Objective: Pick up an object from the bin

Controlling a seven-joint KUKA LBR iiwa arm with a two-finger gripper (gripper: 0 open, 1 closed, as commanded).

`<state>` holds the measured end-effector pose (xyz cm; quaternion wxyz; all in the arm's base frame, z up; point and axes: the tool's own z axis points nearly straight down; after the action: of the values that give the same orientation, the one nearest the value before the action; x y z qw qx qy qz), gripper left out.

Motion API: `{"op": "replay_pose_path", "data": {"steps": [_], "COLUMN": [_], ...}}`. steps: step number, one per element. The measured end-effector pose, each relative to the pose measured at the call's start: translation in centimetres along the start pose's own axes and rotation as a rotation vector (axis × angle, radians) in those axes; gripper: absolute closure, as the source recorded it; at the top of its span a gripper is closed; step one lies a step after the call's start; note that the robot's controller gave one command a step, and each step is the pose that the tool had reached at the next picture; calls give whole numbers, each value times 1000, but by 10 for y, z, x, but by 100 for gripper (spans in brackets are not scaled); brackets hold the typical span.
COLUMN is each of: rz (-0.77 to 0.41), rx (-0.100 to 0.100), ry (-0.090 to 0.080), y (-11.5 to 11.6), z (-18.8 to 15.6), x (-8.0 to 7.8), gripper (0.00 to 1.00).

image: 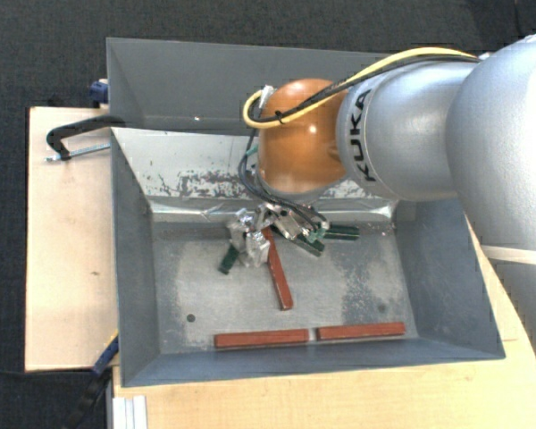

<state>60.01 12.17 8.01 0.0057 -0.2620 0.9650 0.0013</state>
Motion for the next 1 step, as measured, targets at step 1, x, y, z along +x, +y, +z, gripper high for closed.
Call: {"op": "replay_pose_path", "data": {"steps": [1], "rz": [0], "rx": [-1], "ry": [5], "y": [0], "z": [2], "x": [1], "gripper": [0]}}
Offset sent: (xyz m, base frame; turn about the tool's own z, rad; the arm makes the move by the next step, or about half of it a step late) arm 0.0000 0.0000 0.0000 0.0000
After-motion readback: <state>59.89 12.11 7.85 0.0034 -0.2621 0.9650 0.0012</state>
